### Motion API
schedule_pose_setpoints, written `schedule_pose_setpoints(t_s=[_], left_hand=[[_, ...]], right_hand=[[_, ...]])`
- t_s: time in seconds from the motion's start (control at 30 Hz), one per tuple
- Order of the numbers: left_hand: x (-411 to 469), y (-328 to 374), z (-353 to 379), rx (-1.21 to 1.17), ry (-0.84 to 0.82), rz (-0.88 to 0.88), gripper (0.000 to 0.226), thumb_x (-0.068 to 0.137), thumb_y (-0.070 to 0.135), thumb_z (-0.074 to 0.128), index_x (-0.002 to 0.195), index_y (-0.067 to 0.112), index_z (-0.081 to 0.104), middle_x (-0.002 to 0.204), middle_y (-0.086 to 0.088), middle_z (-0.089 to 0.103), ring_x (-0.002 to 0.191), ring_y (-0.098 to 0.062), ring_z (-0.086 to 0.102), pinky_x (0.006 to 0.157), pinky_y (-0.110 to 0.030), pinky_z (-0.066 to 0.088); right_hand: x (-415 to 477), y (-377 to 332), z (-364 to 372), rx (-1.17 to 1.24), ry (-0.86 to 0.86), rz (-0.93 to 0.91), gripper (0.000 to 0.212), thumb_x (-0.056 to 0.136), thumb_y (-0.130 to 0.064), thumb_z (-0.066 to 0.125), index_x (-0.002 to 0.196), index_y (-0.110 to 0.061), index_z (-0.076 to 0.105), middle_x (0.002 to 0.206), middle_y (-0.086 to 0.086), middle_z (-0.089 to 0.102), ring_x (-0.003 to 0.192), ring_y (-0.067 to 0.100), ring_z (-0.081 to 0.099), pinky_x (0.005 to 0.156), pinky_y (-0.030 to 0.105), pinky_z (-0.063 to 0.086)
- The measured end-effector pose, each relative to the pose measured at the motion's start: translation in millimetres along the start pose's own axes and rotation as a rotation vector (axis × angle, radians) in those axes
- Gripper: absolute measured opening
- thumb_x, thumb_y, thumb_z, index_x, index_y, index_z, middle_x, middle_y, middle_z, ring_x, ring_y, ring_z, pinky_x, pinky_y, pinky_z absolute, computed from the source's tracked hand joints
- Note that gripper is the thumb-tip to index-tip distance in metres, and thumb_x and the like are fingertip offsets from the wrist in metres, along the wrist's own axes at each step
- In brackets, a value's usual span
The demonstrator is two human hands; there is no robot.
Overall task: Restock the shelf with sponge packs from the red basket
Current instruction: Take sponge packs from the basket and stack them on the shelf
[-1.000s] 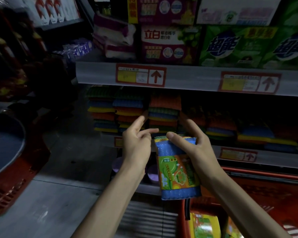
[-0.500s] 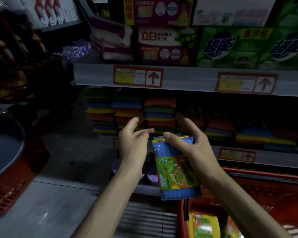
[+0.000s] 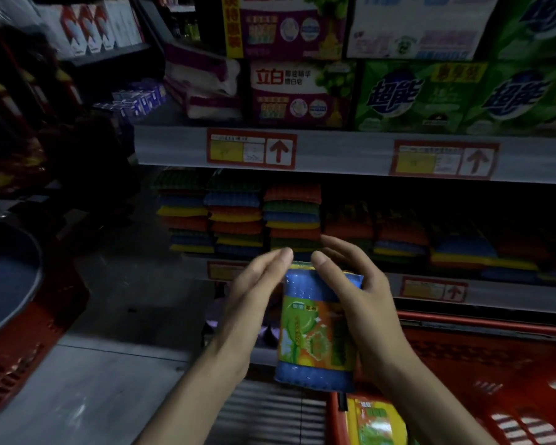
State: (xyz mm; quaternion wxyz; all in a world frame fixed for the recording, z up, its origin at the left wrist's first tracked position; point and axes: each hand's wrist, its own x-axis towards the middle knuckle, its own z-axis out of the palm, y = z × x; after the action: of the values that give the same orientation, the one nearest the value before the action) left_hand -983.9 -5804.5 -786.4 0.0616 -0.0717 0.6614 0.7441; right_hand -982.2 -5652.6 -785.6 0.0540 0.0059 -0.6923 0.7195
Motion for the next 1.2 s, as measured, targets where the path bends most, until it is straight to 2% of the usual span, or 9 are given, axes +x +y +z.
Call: schedule_pose_setpoints(t_s=[0.1, 0.2, 0.37, 0.47, 0.53, 0.63, 0.73, 0.93, 1.2], left_hand=[[-14, 0, -3, -0.065, -0.157, -0.1, 0.04, 0.086, 0.045, 0.075, 0.12, 0.024, 0.07, 0.115, -0.007, 0.077, 0.108, -0.025, 0.074, 0.096, -0.047, 0.057], [-17, -4, -13, -0.112, -0.057, -0.112, 0.04, 0.079, 0.038, 0.076, 0.115, 0.02, 0.072, 0.108, -0.011, 0.078, 0.101, -0.029, 0.076, 0.093, -0.048, 0.059], [-15, -4, -30, -0.159, 0.117, -0.086, 0.046, 0.072, 0.04, 0.08, 0.112, 0.019, 0.07, 0.102, -0.01, 0.08, 0.092, -0.03, 0.077, 0.082, -0.046, 0.063], [-14, -6, -36, -0.185, 0.156, -0.08, 0.048, 0.071, 0.044, 0.08, 0.111, 0.02, 0.069, 0.1, -0.008, 0.08, 0.088, -0.027, 0.078, 0.077, -0.043, 0.063], [-14, -6, -37, -0.204, 0.169, -0.086, 0.052, 0.07, 0.045, 0.081, 0.112, 0.019, 0.069, 0.101, -0.01, 0.08, 0.091, -0.029, 0.078, 0.081, -0.048, 0.063], [-13, -4, -36, -0.207, 0.184, -0.085, 0.054, 0.069, 0.045, 0.081, 0.113, 0.016, 0.069, 0.101, -0.012, 0.079, 0.093, -0.033, 0.077, 0.087, -0.055, 0.061], [-13, -2, -37, -0.213, 0.182, -0.082, 0.051, 0.072, 0.044, 0.081, 0.113, 0.016, 0.068, 0.1, -0.011, 0.079, 0.092, -0.032, 0.077, 0.087, -0.055, 0.061], [-11, -2, -39, -0.216, 0.18, -0.073, 0.044, 0.075, 0.043, 0.081, 0.109, 0.018, 0.069, 0.1, -0.01, 0.079, 0.091, -0.032, 0.077, 0.086, -0.054, 0.061], [-12, -1, -37, -0.211, 0.179, -0.064, 0.049, 0.069, 0.044, 0.081, 0.108, 0.017, 0.069, 0.098, -0.01, 0.08, 0.09, -0.031, 0.078, 0.086, -0.053, 0.062]], right_hand=[[0, 1, 14, 0.002, -0.003, -0.029, 0.031, 0.09, -0.044, 0.066, 0.119, -0.035, 0.07, 0.115, -0.024, 0.07, 0.108, -0.006, 0.065, 0.085, 0.017, 0.057], [2, 2, 23, 0.067, -0.009, 0.008, 0.038, 0.092, -0.05, 0.055, 0.121, -0.031, 0.071, 0.117, -0.02, 0.071, 0.11, -0.012, 0.061, 0.082, 0.003, 0.047], [18, 9, 27, 0.006, 0.161, 0.082, 0.017, 0.102, -0.026, 0.059, 0.115, -0.025, 0.071, 0.108, -0.009, 0.074, 0.093, -0.004, 0.07, 0.077, 0.017, 0.054], [33, 10, 30, 0.021, 0.29, 0.156, 0.007, 0.099, -0.019, 0.065, 0.095, -0.014, 0.068, 0.076, 0.002, 0.073, 0.062, 0.005, 0.068, 0.06, 0.023, 0.055], [43, 10, 34, 0.06, 0.368, 0.207, 0.013, 0.095, -0.016, 0.068, 0.084, -0.013, 0.063, 0.06, 0.0, 0.067, 0.057, 0.012, 0.067, 0.059, 0.029, 0.053], [56, 10, 41, 0.163, 0.448, 0.287, 0.021, 0.094, -0.013, 0.068, 0.078, -0.016, 0.053, 0.068, 0.006, 0.069, 0.069, 0.021, 0.073, 0.064, 0.031, 0.054], [61, 9, 46, 0.27, 0.474, 0.337, 0.019, 0.096, -0.012, 0.066, 0.083, -0.014, 0.051, 0.079, 0.008, 0.068, 0.068, 0.016, 0.073, 0.058, 0.025, 0.053], [59, 16, 46, 0.299, 0.45, 0.317, 0.018, 0.093, -0.017, 0.072, 0.084, -0.008, 0.06, 0.06, 0.0, 0.065, 0.054, 0.008, 0.066, 0.043, 0.019, 0.044], [63, 16, 46, 0.296, 0.457, 0.319, 0.018, 0.092, -0.013, 0.072, 0.079, -0.008, 0.06, 0.059, -0.001, 0.062, 0.047, 0.007, 0.057, 0.044, 0.02, 0.04]])
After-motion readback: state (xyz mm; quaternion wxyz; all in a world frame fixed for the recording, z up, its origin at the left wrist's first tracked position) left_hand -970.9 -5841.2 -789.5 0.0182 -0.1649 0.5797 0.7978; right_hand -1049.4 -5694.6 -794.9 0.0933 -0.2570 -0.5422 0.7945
